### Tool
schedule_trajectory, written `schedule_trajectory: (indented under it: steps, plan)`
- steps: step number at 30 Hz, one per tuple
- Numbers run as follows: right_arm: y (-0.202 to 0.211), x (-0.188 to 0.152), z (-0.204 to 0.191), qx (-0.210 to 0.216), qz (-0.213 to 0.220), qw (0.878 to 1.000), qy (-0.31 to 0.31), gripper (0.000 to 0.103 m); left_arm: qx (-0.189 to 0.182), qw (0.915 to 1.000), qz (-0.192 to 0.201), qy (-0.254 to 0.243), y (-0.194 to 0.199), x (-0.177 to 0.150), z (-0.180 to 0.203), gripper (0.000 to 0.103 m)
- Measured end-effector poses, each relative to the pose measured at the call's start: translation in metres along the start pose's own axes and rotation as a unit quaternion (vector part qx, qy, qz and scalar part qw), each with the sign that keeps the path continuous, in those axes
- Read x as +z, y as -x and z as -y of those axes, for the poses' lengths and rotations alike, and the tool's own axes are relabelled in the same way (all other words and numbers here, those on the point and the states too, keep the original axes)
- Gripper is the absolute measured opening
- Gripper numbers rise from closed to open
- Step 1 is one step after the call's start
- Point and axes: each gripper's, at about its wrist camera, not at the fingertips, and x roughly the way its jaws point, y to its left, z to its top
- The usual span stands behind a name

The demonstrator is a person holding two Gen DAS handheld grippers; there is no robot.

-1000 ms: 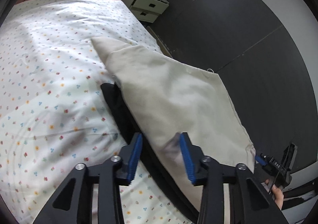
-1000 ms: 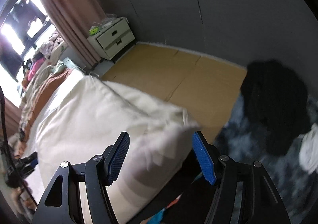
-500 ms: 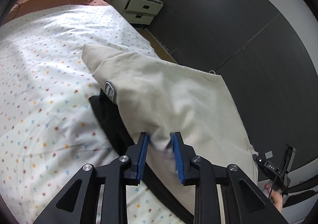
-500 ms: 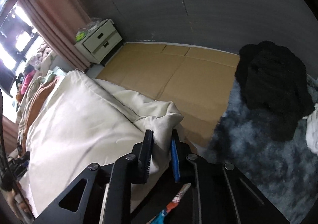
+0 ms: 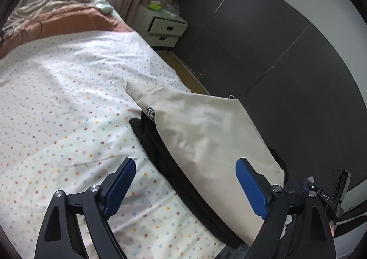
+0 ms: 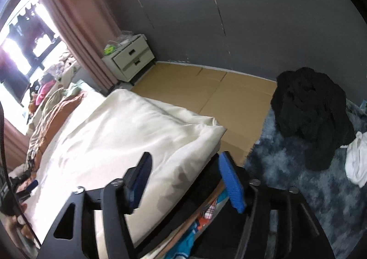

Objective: Fold large clothes
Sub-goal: 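Open both tools and release the curtain on the jacket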

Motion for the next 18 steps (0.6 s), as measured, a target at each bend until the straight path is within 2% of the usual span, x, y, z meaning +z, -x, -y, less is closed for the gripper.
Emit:
schedule_trajectory:
  steps: [4,6,8,12,18]
  plan:
    - [0.024,-0.01,-0.012,0.013,0.005,1.0,0.013,0.076,-0.004,0.9996,0.02,-0.022,0.031,-0.01,0.011,0.098]
    - [0.039,-0.014,-0.018,0.021,0.014,1.0,0.017,0.09,-0.004,0.9991,0.03,-0.029,0.048,-0.017,0.016,0.098]
    - [0.051,-0.018,-0.022,0.029,0.02,0.999,0.02,0.094,-0.006,0.9989,0.037,-0.029,0.065,-0.024,0.018,0.098]
    - [0.076,-0.033,-0.036,0.047,0.033,0.998,0.035,0.099,-0.01,0.998,0.055,-0.031,0.103,-0.044,0.018,0.099]
    - [0.109,-0.06,-0.055,0.078,0.047,0.995,0.049,0.099,0.002,0.9969,0.073,-0.029,0.153,-0.07,0.012,0.099]
